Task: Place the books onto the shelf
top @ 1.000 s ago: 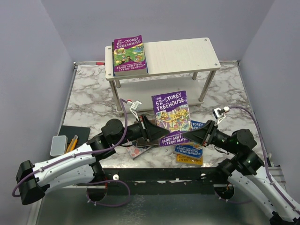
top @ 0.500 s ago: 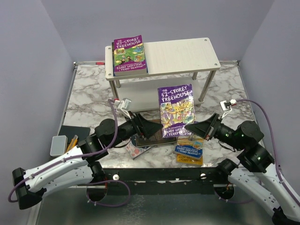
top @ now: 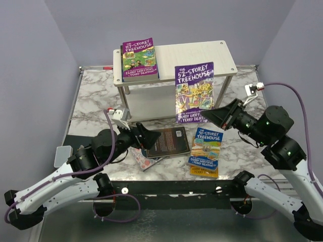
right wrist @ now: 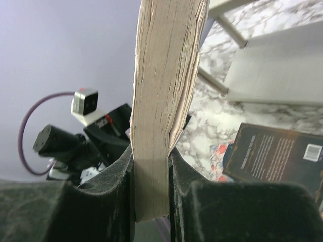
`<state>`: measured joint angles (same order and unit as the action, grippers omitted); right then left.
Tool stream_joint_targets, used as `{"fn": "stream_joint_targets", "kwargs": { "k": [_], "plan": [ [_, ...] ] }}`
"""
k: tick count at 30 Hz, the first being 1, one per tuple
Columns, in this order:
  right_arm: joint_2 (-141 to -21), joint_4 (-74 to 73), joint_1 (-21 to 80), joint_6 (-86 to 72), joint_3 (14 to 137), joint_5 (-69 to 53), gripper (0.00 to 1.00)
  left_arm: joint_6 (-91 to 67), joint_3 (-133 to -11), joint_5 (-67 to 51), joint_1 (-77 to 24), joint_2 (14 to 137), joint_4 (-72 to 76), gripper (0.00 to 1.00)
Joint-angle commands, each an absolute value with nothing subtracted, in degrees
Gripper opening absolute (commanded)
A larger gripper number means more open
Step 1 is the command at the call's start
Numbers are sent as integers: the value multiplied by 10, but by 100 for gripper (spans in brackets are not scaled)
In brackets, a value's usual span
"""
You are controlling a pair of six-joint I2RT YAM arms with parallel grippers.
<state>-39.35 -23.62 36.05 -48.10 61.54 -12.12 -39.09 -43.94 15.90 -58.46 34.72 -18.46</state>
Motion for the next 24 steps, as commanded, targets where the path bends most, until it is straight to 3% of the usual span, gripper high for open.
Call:
{"fn": "stream_joint_targets", "kwargs": {
  "k": [1,24],
  "plan": [
    [-462,-249,362,-430,700,-63,1,-336,-454,189,-583,354,-251,99],
    [-776,-371,332,-367,1057,-73,1,-297,-405,148,-583,387,-243,99]
  ]
}}
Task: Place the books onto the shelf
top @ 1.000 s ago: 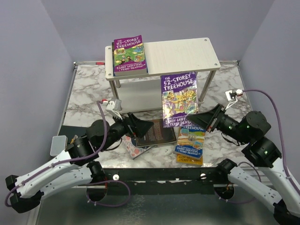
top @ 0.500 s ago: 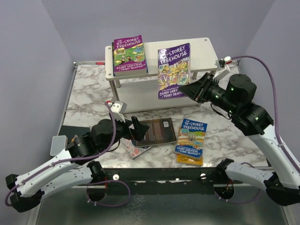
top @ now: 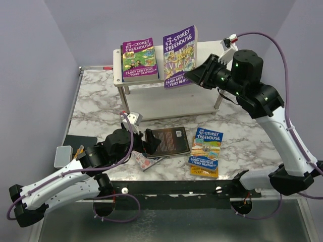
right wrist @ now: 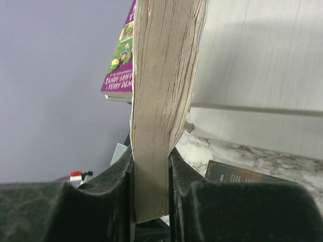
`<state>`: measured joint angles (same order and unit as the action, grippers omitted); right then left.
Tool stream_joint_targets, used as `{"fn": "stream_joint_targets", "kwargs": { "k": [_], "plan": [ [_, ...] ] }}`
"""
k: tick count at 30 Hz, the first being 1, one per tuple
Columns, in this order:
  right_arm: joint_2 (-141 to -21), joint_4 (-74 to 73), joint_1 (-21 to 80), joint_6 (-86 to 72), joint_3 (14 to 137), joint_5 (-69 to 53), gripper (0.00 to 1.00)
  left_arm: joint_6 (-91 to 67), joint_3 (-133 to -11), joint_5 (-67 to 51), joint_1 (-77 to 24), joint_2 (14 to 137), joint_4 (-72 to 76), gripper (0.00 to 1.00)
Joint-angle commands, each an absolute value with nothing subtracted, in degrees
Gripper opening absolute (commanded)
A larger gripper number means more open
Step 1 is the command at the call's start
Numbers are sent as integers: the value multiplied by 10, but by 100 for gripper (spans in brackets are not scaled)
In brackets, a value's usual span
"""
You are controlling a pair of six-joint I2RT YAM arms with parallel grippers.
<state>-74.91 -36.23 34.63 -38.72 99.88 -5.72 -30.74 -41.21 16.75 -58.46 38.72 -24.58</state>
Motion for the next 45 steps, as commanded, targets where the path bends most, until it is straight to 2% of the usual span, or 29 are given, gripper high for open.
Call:
{"fn": "stream_joint_targets", "kwargs": {
  "k": [1,12,25,32,37,45],
  "plan": [
    [-785,-374,329,-365,1066,-82,1,-296,-407,145,-583,388,-243,99],
    [-870,-393,256,-386,1140,-210,1,-260,-431,140,-583,380,-268,99],
    [-971,-467,227,-375,1221,-271,1,-270,-416,142,-583,379,-268,99],
    [-999,-489,224,-369,1236,-261,3,-267,-415,142,-583,380,-268,99],
    [-1010,-503,221,-363,1245,-247,15,-267,-415,141,-583,380,-268,99],
    [-1026,-514,218,-358,1257,-237,48,-266,-415,138,-583,385,-268,99]
  ]
}}
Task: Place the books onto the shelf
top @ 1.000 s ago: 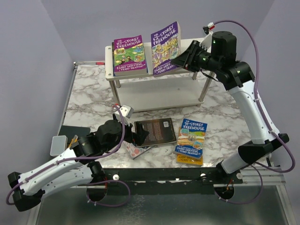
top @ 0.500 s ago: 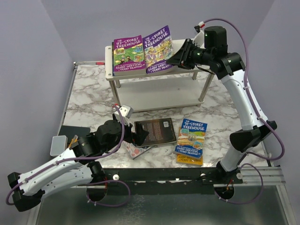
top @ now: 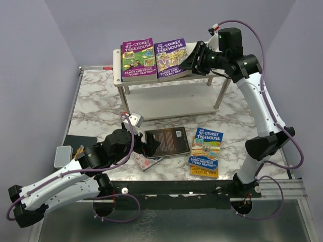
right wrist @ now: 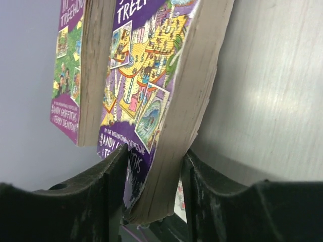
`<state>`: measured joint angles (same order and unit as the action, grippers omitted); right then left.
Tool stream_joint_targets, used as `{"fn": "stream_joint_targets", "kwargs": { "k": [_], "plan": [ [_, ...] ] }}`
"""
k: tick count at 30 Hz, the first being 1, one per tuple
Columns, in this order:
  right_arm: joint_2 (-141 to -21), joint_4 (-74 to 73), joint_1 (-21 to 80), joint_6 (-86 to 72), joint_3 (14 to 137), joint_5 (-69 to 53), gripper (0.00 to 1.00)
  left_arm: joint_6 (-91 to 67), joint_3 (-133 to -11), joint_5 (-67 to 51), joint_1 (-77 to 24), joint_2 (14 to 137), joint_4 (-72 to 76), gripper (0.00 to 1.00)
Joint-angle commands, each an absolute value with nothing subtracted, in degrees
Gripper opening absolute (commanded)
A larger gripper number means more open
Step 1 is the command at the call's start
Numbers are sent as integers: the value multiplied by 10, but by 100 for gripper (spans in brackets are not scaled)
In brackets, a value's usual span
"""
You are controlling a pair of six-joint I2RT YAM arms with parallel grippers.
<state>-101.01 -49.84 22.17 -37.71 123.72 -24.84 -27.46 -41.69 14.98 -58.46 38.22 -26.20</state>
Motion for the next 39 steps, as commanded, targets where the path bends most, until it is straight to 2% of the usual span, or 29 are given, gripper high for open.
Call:
{"fn": "stream_joint_targets", "kwargs": {
  "k": [1,4,9,20,26,33,39],
  "plan": [
    [-1026,-514,218,-357,1258,-235,50,-267,-415,137,-583,385,-268,99],
    [-1027,-516,217,-355,1261,-228,59,-267,-415,138,-583,385,-268,99],
    [-1021,-523,214,-345,1263,-197,68,-267,-415,138,-583,385,-268,99],
    [-981,-511,214,-325,1238,-110,73,-267,-415,139,-583,387,-267,99],
    [-963,-479,213,-321,1212,-121,72,-267,-415,140,-583,389,-267,99],
    [-971,-464,214,-323,1202,-155,60,-267,-415,142,-583,388,-267,99],
    [-964,-450,214,-324,1174,-176,54,-267,-415,143,-583,389,-268,99]
  ]
}}
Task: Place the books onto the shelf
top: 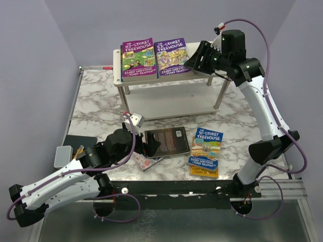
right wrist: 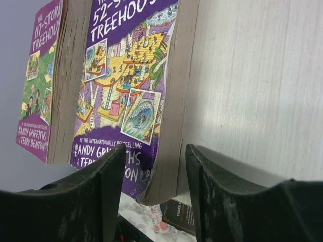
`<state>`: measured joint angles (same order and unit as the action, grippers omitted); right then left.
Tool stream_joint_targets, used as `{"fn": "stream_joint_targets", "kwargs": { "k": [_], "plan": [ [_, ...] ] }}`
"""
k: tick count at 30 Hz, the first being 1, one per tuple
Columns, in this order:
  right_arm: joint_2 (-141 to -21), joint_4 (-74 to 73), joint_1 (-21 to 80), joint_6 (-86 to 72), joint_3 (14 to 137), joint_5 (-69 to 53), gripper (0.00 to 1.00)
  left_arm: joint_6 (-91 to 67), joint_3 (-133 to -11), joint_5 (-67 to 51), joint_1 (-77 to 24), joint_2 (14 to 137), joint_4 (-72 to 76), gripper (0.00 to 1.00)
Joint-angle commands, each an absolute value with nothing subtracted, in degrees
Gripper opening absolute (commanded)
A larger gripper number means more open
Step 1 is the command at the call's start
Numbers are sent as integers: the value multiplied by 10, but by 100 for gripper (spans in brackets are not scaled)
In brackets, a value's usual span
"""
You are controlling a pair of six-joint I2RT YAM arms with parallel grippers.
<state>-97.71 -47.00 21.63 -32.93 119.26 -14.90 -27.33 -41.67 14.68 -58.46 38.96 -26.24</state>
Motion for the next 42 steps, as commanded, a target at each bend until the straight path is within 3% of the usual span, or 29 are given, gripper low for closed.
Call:
{"fn": "stream_joint_targets", "kwargs": {
  "k": [1,18,32,42],
  "plan": [
    [-962,-447,214,-324,1167,-181,53,-267,-415,143,-583,390,-268,99],
    [-922,-424,225,-319,1103,-203,40,-265,-416,146,-582,401,-268,99],
    [-867,-448,226,-309,1123,-89,62,-269,-416,142,-582,418,-267,99],
    [-665,-412,226,-310,921,-34,67,-277,-429,120,-583,443,-264,99]
  ]
}}
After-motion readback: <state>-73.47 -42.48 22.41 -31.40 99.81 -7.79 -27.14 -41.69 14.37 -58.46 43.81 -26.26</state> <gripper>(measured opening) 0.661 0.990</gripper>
